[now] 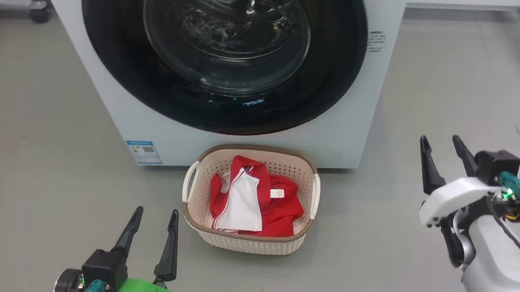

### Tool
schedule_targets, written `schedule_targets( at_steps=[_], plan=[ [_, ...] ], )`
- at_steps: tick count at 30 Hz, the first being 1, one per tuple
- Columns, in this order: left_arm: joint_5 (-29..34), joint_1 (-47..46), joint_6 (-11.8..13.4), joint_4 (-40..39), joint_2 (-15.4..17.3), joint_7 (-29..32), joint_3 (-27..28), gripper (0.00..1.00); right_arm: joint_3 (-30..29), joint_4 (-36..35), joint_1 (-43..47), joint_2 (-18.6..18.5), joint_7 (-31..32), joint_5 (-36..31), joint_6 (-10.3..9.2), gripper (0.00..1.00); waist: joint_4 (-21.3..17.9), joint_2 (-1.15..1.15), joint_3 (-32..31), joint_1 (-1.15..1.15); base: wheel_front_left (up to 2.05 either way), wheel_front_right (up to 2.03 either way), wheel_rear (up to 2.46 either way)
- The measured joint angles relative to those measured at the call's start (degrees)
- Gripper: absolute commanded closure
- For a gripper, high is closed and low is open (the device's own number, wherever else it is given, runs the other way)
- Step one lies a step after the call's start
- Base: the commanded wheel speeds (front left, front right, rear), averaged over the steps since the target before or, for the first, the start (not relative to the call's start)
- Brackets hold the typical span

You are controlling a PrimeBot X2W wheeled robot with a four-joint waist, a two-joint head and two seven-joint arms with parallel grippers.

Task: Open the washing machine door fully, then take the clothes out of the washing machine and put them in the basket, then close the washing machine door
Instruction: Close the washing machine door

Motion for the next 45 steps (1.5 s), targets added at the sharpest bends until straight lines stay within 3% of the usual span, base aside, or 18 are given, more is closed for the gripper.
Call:
schedule_targets(
  at_steps=[15, 19, 45],
  plan=[
    [-0.08, 2.49, 1.36, -0.81, 0.64, 1.44, 0.48, 0.0, 2.69, -8.47, 11.06, 1.76, 0.0, -2.13, -1.03, 0.0, -5.18, 0.0, -3.17, 0.0, 0.0, 0.0, 0.0],
    [-0.08, 2.92, 1.57, -1.07, 0.69, 2.04, 0.19, 0.0, 2.54, -10.46, 13.67, 2.02, 0.0, -2.12, -2.16, 0.0, -5.97, 0.0, -3.93, 0.0, 0.0, 0.0, 0.0],
    [-0.08, 3.96, 2.78, -3.67, 0.92, 4.37, -0.03, 0.0, 2.75, -20.51, 20.4, 2.23, 0.14, -2.22, -3.96, 0.0, -6.39, 0.0, -4.01, 0.0, 0.0, 0.0, 0.0]
  ],
)
